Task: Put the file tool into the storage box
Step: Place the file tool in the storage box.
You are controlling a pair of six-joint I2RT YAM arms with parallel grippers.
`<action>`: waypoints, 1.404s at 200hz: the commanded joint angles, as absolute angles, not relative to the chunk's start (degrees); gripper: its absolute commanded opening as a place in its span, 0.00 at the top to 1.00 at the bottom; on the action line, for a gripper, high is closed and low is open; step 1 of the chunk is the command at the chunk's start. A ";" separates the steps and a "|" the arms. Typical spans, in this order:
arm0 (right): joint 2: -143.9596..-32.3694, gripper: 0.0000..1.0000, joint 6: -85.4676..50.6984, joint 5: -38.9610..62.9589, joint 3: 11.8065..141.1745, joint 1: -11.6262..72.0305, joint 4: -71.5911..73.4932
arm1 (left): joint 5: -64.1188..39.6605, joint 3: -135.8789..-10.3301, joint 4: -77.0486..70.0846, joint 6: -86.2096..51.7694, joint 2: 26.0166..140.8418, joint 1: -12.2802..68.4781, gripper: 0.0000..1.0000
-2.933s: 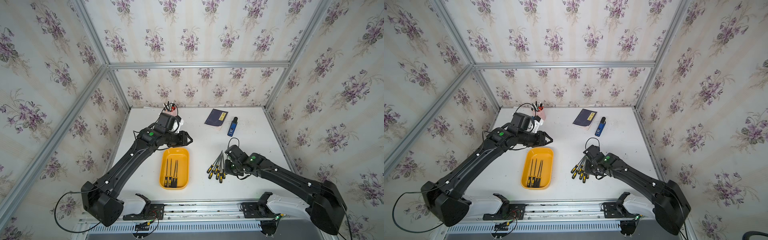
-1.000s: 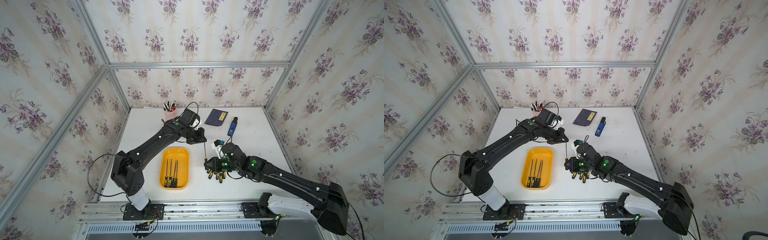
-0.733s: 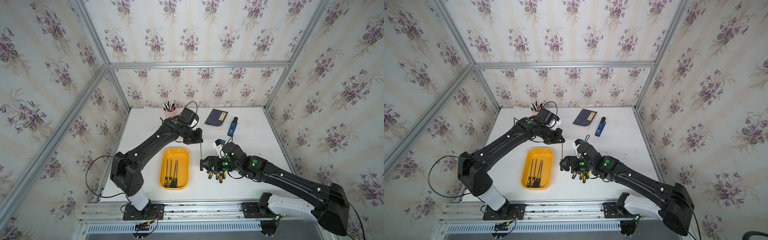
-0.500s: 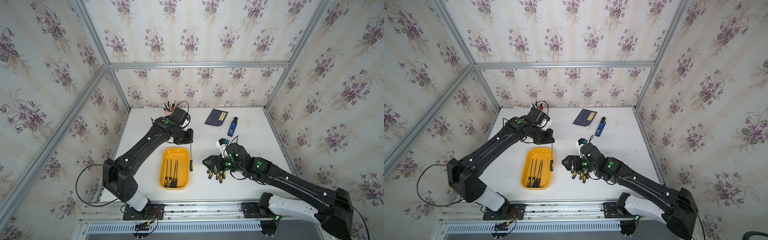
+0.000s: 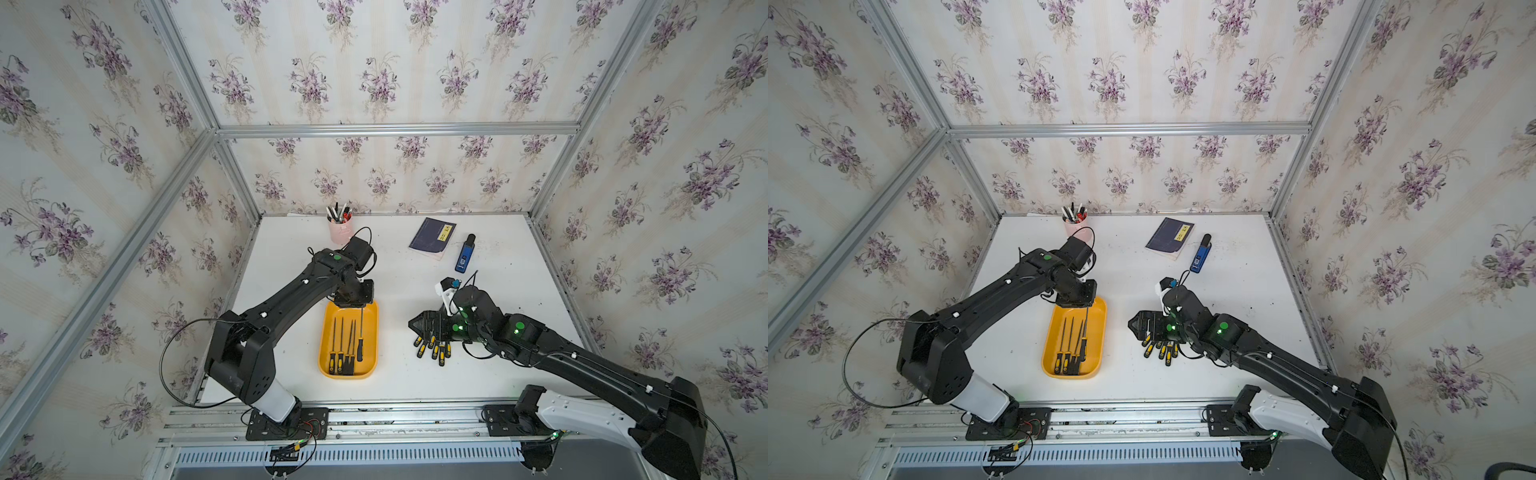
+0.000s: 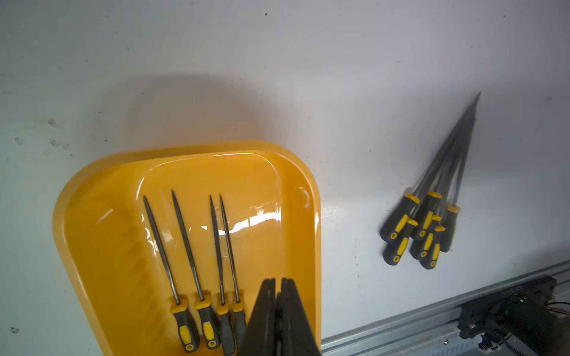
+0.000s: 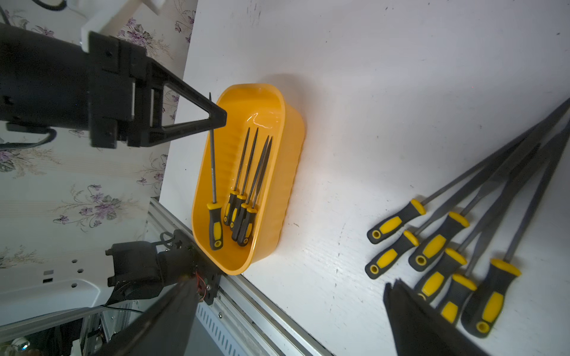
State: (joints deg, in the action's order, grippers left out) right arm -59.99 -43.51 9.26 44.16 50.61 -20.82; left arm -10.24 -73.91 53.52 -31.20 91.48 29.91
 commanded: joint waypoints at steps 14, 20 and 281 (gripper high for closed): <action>-59.70 0.00 -43.57 9.17 43.56 50.59 -21.17 | -7.50 -70.27 49.68 -32.93 92.76 30.60 1.00; -59.56 0.00 -43.59 9.16 43.44 50.58 -21.10 | -7.22 -69.58 49.21 -33.18 92.94 30.76 1.00; -59.85 0.00 -45.22 8.27 39.38 50.62 -20.03 | -5.46 -62.42 43.24 -34.63 98.20 32.34 1.00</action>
State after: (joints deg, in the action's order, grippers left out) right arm -59.75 -44.99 9.32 39.42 50.61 -20.60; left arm -6.24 -62.78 43.29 -34.89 97.89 32.29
